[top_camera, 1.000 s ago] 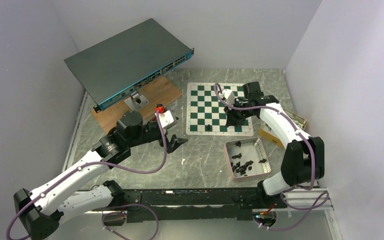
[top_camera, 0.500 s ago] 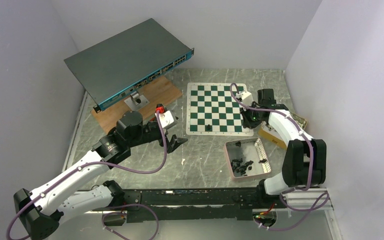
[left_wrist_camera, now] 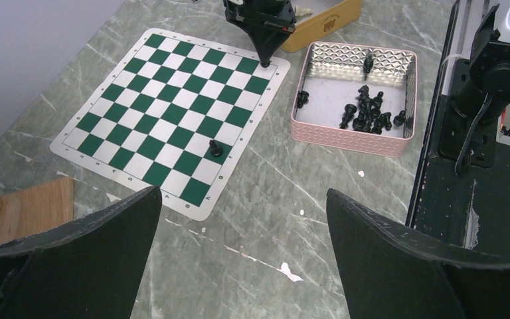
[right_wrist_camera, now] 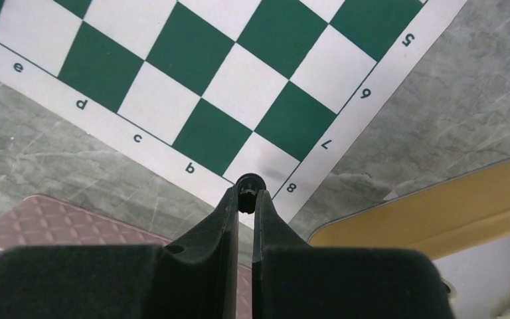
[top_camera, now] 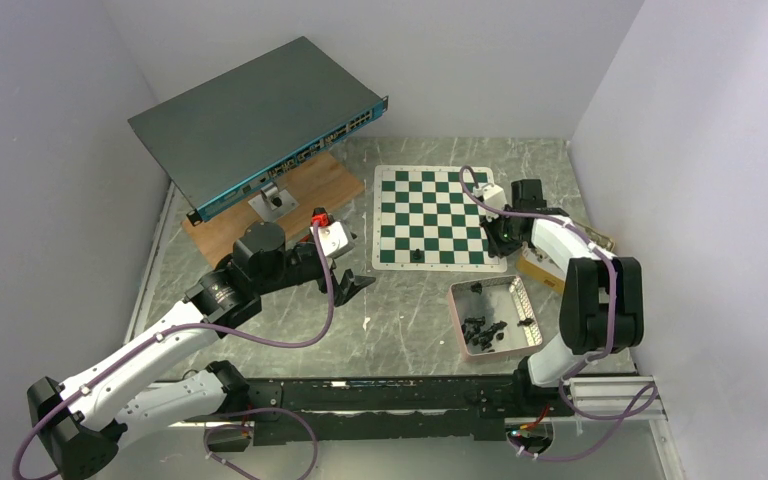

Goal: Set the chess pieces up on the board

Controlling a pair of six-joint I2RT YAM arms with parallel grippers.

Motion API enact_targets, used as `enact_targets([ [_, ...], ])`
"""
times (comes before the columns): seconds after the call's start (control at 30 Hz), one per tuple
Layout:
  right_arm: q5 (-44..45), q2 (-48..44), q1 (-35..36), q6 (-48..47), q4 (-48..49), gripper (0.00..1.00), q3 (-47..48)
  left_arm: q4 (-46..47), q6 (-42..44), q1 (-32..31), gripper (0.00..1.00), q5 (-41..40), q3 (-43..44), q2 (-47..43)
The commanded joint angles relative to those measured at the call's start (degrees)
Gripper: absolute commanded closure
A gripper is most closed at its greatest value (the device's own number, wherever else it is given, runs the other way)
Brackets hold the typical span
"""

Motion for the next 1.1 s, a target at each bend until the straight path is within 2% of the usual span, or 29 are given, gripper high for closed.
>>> enact_targets([
  [0.0, 0.6, 1.4, -0.4, 1.7, 2.2, 1.0, 0.8, 0.9, 1.0, -0.3, 0.0, -0.3, 1.3, -0.7],
  [1.07, 3.5, 5.4, -0.4, 3.1, 4.1, 1.0, 0.9, 0.9, 1.2, -0.3, 0.0, 0.1, 1.2, -0.2],
])
